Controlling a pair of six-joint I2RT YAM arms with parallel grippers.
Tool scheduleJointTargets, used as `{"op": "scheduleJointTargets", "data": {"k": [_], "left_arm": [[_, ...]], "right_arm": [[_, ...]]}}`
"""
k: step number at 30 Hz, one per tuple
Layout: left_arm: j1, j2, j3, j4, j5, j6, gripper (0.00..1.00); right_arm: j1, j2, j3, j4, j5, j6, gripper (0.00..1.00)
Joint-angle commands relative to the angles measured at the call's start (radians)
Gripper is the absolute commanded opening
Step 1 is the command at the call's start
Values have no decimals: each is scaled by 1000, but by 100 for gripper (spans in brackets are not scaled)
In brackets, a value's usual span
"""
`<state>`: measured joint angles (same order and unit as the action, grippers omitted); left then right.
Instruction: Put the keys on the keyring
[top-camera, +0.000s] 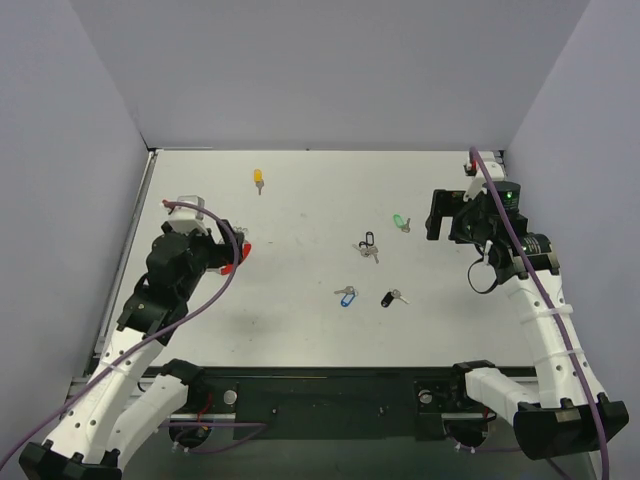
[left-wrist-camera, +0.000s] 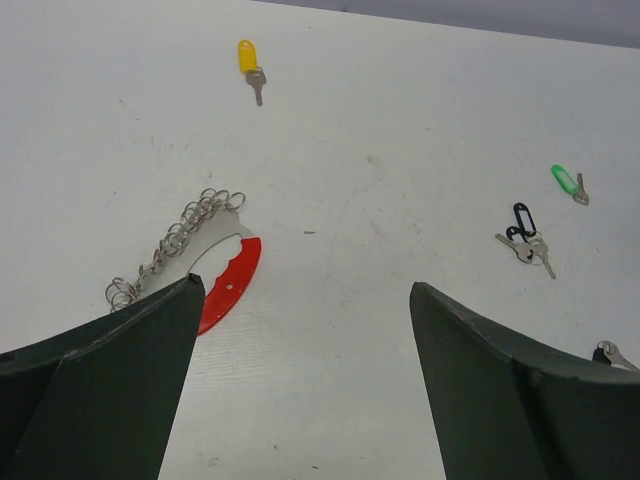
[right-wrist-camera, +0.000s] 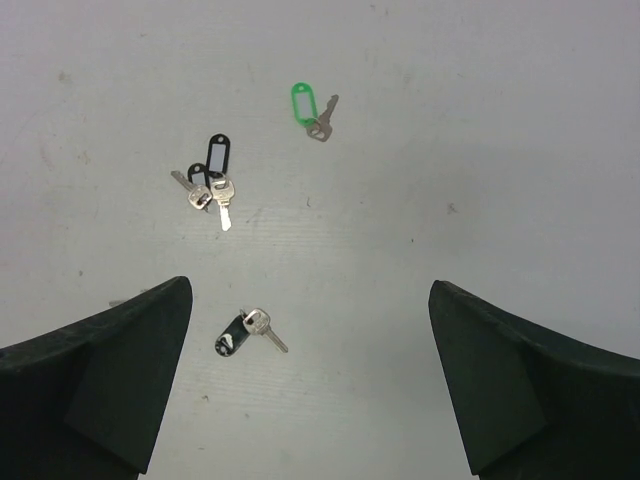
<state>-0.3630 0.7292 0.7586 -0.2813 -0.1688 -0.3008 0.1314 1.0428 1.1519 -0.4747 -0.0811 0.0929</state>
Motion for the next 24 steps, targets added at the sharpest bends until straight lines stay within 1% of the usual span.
{"op": "scheduleJointTargets", "data": {"k": [1, 3, 4, 7, 8, 9, 10, 14, 15, 16, 17, 21, 22, 24], "left_arm": [[1, -8, -5, 47, 5, 14, 95], [1, -7, -16, 56, 17, 6, 95], [1, -2, -19, 56, 25, 3, 95], [1, 24, -4, 31, 43, 3, 95], [1, 36, 11, 12, 58, 6, 95], [1, 44, 22, 2, 74, 12, 95], [2, 62, 42, -21, 118, 18, 95], [2, 113, 65, -39, 248, 40, 95], [2, 121, 65, -38, 255, 45, 95], [2, 131, 67, -42, 252, 46, 95], [2, 139, 70, -44, 247, 48, 95], [2, 147, 53, -45, 221, 71, 95], [2, 148, 42, -35, 216, 78, 95], [2, 157, 12, -7, 209, 81, 95]], "right_arm": [[-4, 14, 3, 7, -112, -65, 100], [-4, 28, 14, -16, -216, -157, 100], [-4, 43, 23, -45, -306, -227, 100], [-3, 72, 38, -54, -459, -272, 99], [-1, 83, 34, -39, -529, -297, 97], [-1, 83, 17, -27, -577, -312, 97], [-1, 94, 9, -13, -642, -343, 98], [5, 152, 11, -48, -684, -398, 100], [5, 177, 38, -112, -701, -454, 100], [10, 183, 48, -140, -712, -488, 100], [13, 181, 42, -183, -712, -568, 100], [89, 167, -33, -228, -603, -749, 100], [108, 178, -24, -246, -602, -769, 100], [119, 236, 11, -283, -626, -754, 100]]}}
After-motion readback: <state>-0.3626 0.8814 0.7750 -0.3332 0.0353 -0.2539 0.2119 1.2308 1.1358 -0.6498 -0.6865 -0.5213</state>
